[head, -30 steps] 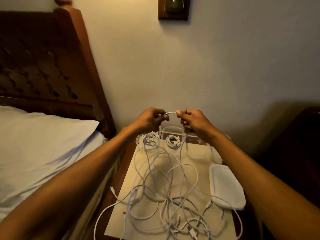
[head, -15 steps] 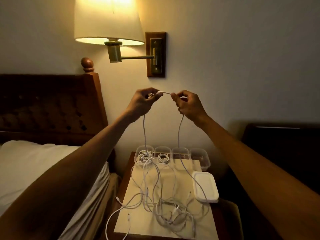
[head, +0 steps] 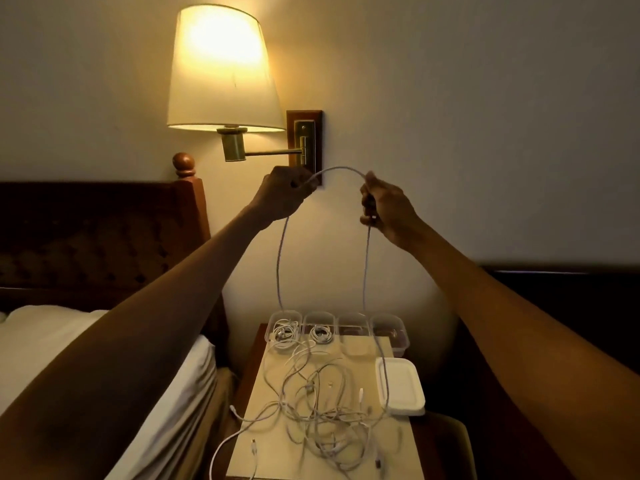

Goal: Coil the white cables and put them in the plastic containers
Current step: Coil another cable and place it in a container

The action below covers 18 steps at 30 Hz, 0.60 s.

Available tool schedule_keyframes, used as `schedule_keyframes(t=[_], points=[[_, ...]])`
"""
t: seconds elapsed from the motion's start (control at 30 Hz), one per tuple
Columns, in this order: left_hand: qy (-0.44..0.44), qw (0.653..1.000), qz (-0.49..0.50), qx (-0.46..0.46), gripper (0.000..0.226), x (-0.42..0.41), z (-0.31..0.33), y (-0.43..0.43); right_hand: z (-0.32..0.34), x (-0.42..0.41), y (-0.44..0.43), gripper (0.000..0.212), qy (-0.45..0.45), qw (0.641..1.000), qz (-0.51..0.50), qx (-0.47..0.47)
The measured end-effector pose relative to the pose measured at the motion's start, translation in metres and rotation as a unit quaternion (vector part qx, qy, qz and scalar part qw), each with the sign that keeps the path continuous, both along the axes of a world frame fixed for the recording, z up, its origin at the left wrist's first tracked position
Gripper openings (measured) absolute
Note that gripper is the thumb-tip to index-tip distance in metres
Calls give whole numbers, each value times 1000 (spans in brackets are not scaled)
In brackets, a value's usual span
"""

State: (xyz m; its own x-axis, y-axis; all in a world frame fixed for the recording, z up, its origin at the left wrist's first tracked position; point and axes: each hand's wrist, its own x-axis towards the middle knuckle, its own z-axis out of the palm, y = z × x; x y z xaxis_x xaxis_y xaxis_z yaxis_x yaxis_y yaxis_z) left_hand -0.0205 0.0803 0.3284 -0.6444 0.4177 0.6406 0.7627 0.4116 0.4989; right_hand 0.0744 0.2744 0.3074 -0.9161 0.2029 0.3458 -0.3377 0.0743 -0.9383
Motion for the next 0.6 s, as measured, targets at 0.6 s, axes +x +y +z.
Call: schedule_keyframes(t=[0.6], points=[[82, 973, 207, -58, 17, 4, 12, -31, -14, 30, -5, 51, -156, 957, 4, 244]])
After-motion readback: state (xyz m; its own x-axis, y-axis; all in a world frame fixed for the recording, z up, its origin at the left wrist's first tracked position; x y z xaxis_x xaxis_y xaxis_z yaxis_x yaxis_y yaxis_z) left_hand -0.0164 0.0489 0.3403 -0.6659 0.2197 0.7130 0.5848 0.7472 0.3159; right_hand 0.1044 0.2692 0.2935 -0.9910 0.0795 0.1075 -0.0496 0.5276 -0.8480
